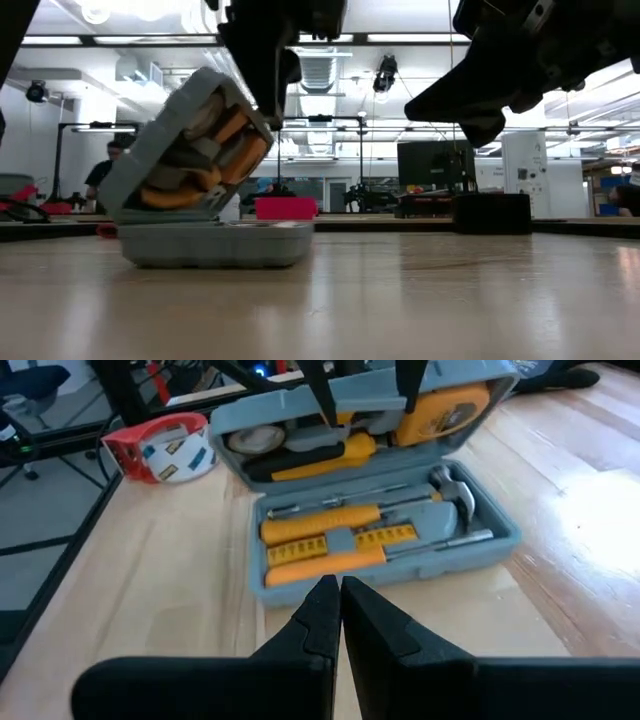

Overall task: Prefit tool cases
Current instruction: Open the gray tool box

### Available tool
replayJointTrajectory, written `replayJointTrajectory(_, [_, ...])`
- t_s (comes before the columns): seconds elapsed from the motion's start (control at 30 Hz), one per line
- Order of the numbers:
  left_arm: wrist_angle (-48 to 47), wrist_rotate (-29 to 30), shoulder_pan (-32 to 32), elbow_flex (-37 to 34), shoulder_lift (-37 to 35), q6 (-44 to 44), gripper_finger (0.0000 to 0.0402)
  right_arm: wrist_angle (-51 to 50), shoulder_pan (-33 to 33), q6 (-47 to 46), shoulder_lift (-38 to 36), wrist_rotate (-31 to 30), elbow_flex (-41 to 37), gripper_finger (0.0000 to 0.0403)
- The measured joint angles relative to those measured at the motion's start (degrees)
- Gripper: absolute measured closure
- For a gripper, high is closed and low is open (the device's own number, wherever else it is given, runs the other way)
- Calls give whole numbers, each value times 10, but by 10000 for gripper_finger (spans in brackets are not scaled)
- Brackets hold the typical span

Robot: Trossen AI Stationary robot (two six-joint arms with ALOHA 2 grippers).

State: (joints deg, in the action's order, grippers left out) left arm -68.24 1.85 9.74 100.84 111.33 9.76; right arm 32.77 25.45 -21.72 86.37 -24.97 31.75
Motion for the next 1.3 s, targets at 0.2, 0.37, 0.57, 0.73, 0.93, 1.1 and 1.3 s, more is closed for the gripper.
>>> replayJointTrajectory(0.2, [32,0,0,7,0,-2,209,-9,0,-15,0,25,0,403])
replayJointTrajectory(0.37, [49,1,0,7,0,-3,206,-8,0,-24,0,30,0,403])
replayJointTrajectory(0.57, [63,1,0,7,0,-6,202,-9,0,-27,0,31,8,403])
replayJointTrajectory(0.73, [78,1,0,7,0,-7,209,-21,0,-28,0,31,17,403])
replayJointTrajectory(0.93, [94,1,0,7,-2,-7,205,-27,-2,-27,0,31,20,403])
replayJointTrajectory(1.1, [96,1,0,7,-3,-6,203,-27,-13,-22,0,31,20,403])
replayJointTrajectory(1.3, [104,1,0,7,-6,-3,208,-28,-27,-15,0,44,20,403])
